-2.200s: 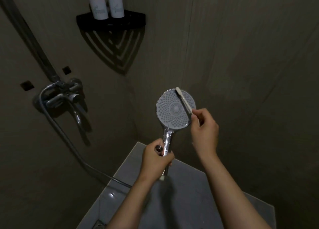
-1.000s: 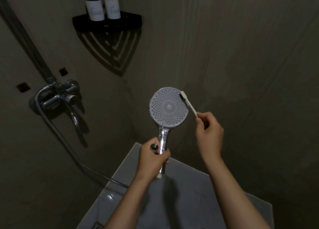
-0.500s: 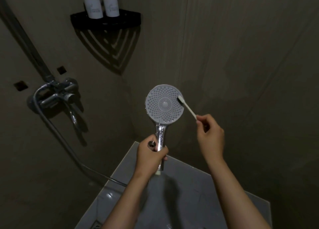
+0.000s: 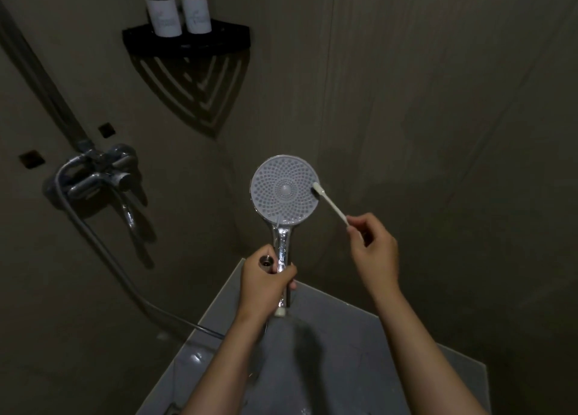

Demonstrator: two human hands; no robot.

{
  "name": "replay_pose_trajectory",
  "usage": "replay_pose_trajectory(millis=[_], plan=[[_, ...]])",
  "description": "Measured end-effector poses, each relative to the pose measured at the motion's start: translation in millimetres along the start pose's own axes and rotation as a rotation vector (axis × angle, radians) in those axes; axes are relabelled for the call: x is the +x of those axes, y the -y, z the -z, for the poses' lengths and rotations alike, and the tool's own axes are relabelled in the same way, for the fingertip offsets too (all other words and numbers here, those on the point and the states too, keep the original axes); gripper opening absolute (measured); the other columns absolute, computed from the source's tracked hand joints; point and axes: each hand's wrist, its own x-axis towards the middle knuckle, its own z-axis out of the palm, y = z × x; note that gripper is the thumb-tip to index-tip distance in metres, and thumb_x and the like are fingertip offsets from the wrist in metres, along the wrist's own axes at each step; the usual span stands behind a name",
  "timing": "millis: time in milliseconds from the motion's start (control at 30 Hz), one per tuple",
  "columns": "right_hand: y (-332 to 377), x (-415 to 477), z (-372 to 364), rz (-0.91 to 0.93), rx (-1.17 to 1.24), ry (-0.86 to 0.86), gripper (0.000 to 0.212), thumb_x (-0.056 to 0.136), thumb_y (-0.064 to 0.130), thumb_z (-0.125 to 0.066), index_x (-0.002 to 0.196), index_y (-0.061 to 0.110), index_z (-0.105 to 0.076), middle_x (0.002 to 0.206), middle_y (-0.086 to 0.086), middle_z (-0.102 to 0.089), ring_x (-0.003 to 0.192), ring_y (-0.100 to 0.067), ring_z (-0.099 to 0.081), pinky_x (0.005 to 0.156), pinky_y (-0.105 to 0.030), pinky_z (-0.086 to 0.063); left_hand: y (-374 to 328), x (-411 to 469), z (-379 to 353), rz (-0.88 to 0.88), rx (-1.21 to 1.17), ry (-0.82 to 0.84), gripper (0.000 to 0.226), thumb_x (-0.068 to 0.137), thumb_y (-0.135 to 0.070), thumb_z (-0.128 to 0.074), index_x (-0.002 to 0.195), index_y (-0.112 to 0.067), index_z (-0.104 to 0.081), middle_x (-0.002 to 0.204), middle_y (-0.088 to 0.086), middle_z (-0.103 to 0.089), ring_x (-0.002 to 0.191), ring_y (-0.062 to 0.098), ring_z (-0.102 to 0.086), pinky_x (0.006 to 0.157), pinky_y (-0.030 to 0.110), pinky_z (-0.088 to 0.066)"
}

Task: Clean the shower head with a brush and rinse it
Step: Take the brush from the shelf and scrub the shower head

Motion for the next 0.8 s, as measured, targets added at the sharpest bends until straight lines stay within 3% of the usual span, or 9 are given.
replay_pose_trajectory(millis=[133, 267, 433, 533, 700, 800], plan=[[5, -7, -5, -0.008, 0.143, 0.294, 0.028, 0.082, 0.001, -0.064, 0.075, 0.027, -0.064, 0.080, 0.012, -0.068, 0.077, 0.003, -0.062, 0.075, -0.023, -0.049, -2, 0, 0, -0.024, 0.008, -0.014, 0.050, 0.071, 0.016, -0.062, 0.051, -0.020, -0.036, 0.049, 0.004, -0.047, 0.046, 0.024, -0.060, 0.045, 0.019, -0.041], [-5, -2, 0, -0.024, 0.029, 0.158, 0.028, 0.083, 0.010, -0.065, 0.073, 0.036, -0.062, 0.077, 0.014, -0.068, 0.074, -0.005, -0.063, 0.070, -0.032, -0.050, -1, 2, 1, -0.016, 0.010, -0.023, 0.049, 0.071, 0.016, -0.062, 0.052, -0.020, -0.035, 0.052, 0.012, -0.046, 0.046, 0.023, -0.060, 0.045, 0.021, -0.042], [-5, -5, -2, -0.061, 0.100, 0.231, 0.028, 0.082, 0.006, -0.065, 0.072, 0.033, -0.064, 0.079, 0.010, -0.069, 0.077, -0.008, -0.063, 0.074, -0.036, -0.051, 1, 1, 3, -0.023, 0.027, -0.026, 0.048, 0.071, 0.017, -0.061, 0.052, -0.019, -0.035, 0.052, 0.014, -0.047, 0.045, 0.023, -0.059, 0.045, 0.020, -0.041], [-7, -5, -3, -0.083, 0.036, 0.126, 0.018, 0.084, 0.015, -0.063, 0.077, 0.032, -0.063, 0.077, 0.011, -0.067, 0.076, -0.012, -0.064, 0.071, -0.042, -0.052, 3, 1, 4, -0.013, 0.047, -0.030, 0.047, 0.070, 0.016, -0.062, 0.052, -0.018, -0.035, 0.053, 0.014, -0.048, 0.045, 0.022, -0.060, 0.045, 0.021, -0.042], [15, 1, -15, -0.026, 0.061, 0.084, 0.008, 0.087, 0.015, -0.061, 0.086, 0.023, -0.064, 0.083, 0.009, -0.069, 0.080, -0.009, -0.065, 0.072, -0.039, -0.054, 5, 0, -2, -0.017, 0.060, 0.002, 0.042, 0.070, 0.017, -0.062, 0.053, -0.015, -0.040, 0.047, 0.005, -0.048, 0.043, 0.022, -0.058, 0.044, 0.021, -0.043], [24, 2, -25, -0.012, 0.090, 0.155, 0.010, 0.088, 0.010, -0.060, 0.087, 0.019, -0.064, 0.083, 0.011, -0.067, 0.080, -0.003, -0.063, 0.073, -0.029, -0.052, 2, -2, -6, -0.001, 0.047, 0.030, 0.044, 0.069, 0.017, -0.062, 0.053, -0.017, -0.040, 0.043, -0.002, -0.047, 0.042, 0.020, -0.056, 0.043, 0.020, -0.043]])
